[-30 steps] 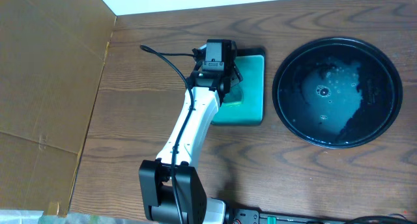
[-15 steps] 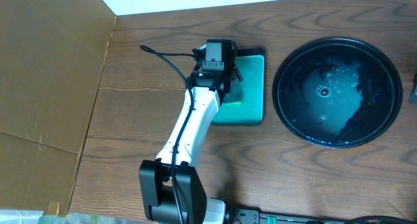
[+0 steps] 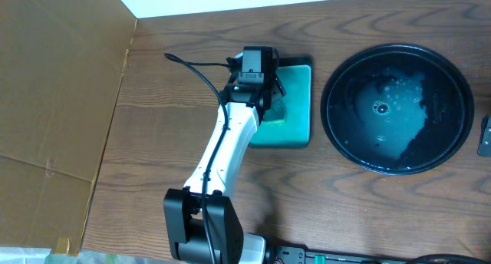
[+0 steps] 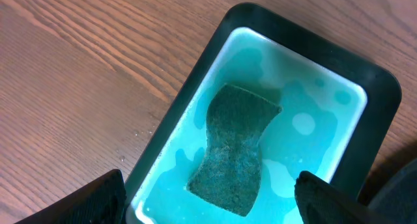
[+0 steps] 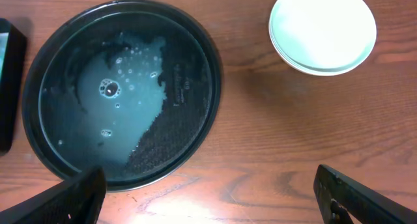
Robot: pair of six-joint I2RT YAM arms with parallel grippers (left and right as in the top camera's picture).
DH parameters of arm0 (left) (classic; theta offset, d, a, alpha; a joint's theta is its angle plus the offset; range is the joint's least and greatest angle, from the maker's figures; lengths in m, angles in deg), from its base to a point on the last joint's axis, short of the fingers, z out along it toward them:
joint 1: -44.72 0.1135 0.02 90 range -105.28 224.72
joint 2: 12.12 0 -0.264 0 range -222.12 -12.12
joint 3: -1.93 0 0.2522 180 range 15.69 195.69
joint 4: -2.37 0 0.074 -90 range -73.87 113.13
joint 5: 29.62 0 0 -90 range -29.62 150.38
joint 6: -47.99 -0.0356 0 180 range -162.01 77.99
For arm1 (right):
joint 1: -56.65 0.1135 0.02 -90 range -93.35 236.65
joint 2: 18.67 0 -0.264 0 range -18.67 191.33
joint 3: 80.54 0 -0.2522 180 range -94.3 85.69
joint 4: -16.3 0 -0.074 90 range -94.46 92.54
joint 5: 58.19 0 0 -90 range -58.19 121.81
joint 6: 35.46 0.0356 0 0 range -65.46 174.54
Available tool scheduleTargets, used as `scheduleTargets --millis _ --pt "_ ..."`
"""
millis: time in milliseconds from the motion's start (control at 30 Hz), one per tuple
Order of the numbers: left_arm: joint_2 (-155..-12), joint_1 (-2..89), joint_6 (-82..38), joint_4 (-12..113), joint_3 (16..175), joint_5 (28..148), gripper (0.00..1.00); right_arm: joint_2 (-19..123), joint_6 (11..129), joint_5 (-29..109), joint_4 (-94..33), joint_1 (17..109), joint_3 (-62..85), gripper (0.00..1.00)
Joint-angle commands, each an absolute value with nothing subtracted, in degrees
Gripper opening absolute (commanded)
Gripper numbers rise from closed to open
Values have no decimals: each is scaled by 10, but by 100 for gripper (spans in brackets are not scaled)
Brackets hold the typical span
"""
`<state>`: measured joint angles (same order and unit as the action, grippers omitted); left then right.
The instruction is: Clean dirty plates on tray and stack at the side
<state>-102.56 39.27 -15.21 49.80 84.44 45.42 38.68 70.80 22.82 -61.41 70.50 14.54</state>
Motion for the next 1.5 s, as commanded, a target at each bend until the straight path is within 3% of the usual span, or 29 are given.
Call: scheduleTargets --millis 0,500,1067,1467 --pt "-1027 393 -154 500 842 447 84 387 703 224 -616 709 147 99" --pt "-1027 393 -154 500 842 447 84 336 703 229 -661 712 186 99" --pt "-1027 393 -154 500 842 447 84 -83 626 264 -343 681 628 99" --pt "-1027 393 -154 500 842 447 84 -183 581 293 -201 675 755 99"
